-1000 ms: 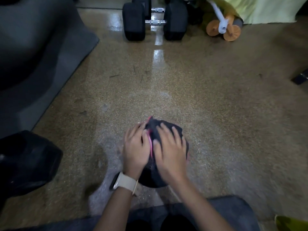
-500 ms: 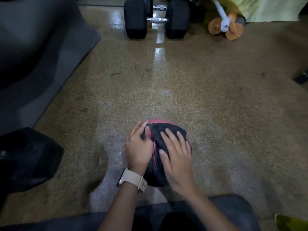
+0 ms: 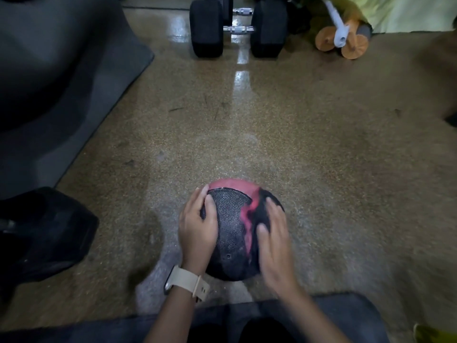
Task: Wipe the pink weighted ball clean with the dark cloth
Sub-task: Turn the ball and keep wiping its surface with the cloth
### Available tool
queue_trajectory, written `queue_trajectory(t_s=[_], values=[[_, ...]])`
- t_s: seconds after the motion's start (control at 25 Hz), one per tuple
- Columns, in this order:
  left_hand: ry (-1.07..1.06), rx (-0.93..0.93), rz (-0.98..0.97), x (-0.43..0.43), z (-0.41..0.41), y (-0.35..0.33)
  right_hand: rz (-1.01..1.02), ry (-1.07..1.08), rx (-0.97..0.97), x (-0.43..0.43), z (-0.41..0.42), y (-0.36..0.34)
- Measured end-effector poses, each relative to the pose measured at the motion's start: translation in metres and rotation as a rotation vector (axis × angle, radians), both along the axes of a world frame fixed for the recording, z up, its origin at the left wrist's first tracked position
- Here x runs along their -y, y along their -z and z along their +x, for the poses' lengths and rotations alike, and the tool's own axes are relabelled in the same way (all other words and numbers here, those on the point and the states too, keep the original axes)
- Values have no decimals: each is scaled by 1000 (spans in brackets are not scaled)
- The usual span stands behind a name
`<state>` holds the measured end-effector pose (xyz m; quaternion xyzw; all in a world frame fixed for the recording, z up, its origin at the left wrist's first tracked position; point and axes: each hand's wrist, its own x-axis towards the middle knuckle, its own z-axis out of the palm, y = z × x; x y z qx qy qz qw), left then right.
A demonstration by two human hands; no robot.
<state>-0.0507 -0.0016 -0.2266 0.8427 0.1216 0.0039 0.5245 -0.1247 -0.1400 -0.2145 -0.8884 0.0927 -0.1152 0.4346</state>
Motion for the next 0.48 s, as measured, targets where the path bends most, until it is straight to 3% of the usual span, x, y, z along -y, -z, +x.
queue_trajectory(t_s=[0.08,0.16,0.24,0.32,0.4,0.48], values=[[20,16,95,5,-15,-5,199,155,-134,19,40,4],[88,73,180,12,-24,-12,-6,99,-221,13,72,-13],[192,19,274,13,-6,-19,-284,-56,-131,-12,67,-24],[222,-103,276,13,19,-21,-378,-173,-23,-20,37,-22],[258,-31,200,9,22,-21,-325,-206,-15,-1,35,-14],[259,50,257,12,15,-18,-79,-123,-150,20,69,-15]])
